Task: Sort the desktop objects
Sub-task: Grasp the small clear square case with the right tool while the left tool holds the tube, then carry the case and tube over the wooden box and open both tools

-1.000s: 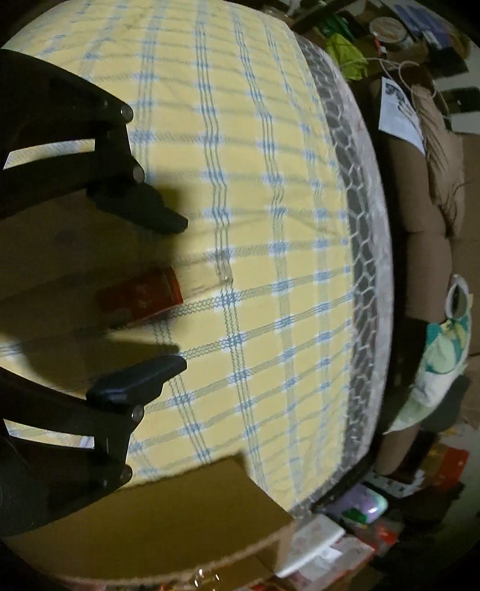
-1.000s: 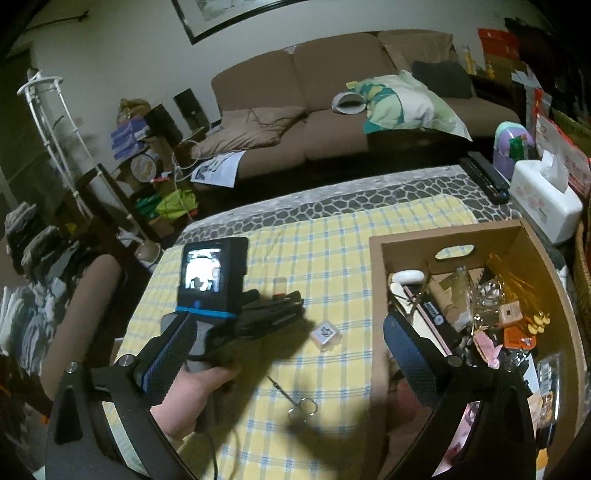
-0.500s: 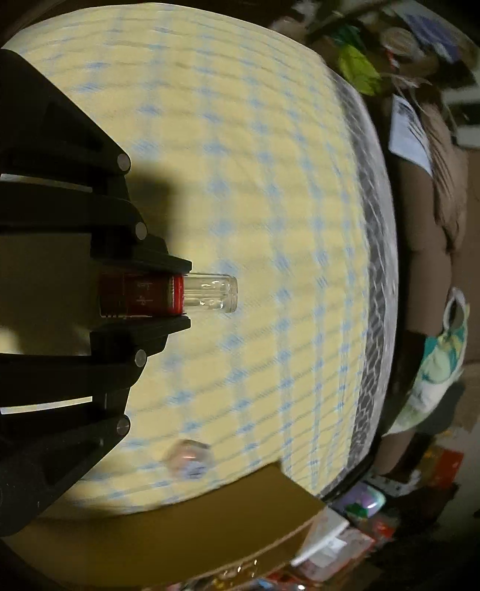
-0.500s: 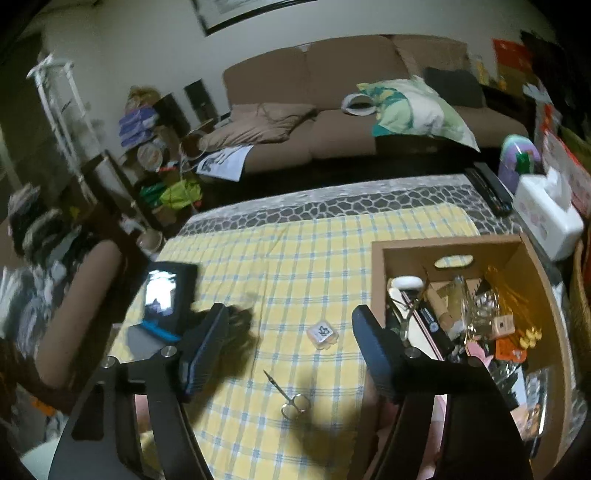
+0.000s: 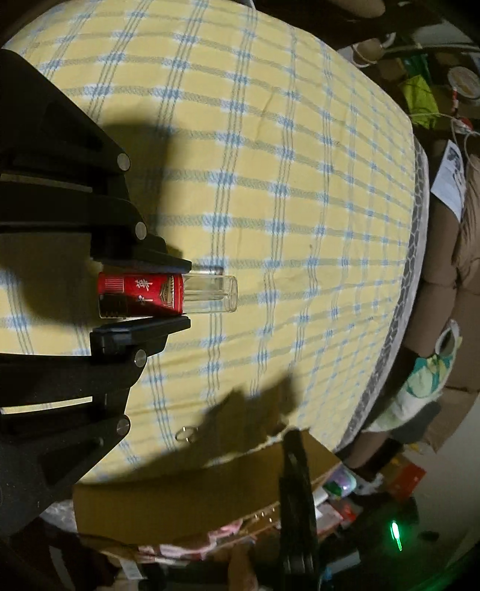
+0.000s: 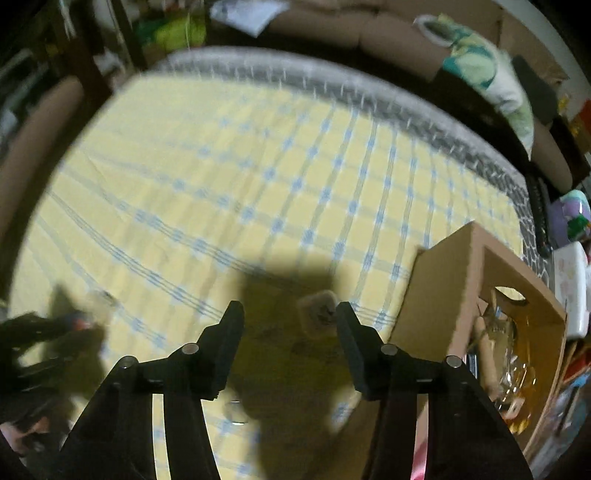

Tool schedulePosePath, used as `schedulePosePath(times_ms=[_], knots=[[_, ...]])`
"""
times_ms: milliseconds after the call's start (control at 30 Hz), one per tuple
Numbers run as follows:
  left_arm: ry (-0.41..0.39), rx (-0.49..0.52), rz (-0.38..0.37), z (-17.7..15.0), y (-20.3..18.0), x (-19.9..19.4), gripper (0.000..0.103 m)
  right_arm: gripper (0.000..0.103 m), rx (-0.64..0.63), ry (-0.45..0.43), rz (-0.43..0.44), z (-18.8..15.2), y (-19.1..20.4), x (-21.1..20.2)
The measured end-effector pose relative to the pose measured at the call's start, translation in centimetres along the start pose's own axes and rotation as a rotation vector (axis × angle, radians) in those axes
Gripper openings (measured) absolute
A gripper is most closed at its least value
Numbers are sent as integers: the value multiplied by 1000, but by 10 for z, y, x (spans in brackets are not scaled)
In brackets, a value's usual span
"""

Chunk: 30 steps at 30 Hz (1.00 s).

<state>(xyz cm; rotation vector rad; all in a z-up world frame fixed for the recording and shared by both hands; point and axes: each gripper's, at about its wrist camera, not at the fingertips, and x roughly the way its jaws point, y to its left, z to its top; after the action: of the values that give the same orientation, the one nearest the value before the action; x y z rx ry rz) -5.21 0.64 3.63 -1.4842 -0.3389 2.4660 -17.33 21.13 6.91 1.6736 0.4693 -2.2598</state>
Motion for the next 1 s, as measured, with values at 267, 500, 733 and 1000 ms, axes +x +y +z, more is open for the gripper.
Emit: schedulePosePath(times_ms=[267,500,733,1000], knots=[[-8,20,-54,10,-15,2,21,49,-117,139,-64,2,-5,45],[-4,26,-69,10,-22,4,21,37,-96,122,3,-1,-14,57],[-36,78,-106,10,-50,-13,21,37,-34,-14,114,-22,-21,2],[-27,211,-294,-9,-153,-38,21,37,22,-104,146,-111,-67,-110]])
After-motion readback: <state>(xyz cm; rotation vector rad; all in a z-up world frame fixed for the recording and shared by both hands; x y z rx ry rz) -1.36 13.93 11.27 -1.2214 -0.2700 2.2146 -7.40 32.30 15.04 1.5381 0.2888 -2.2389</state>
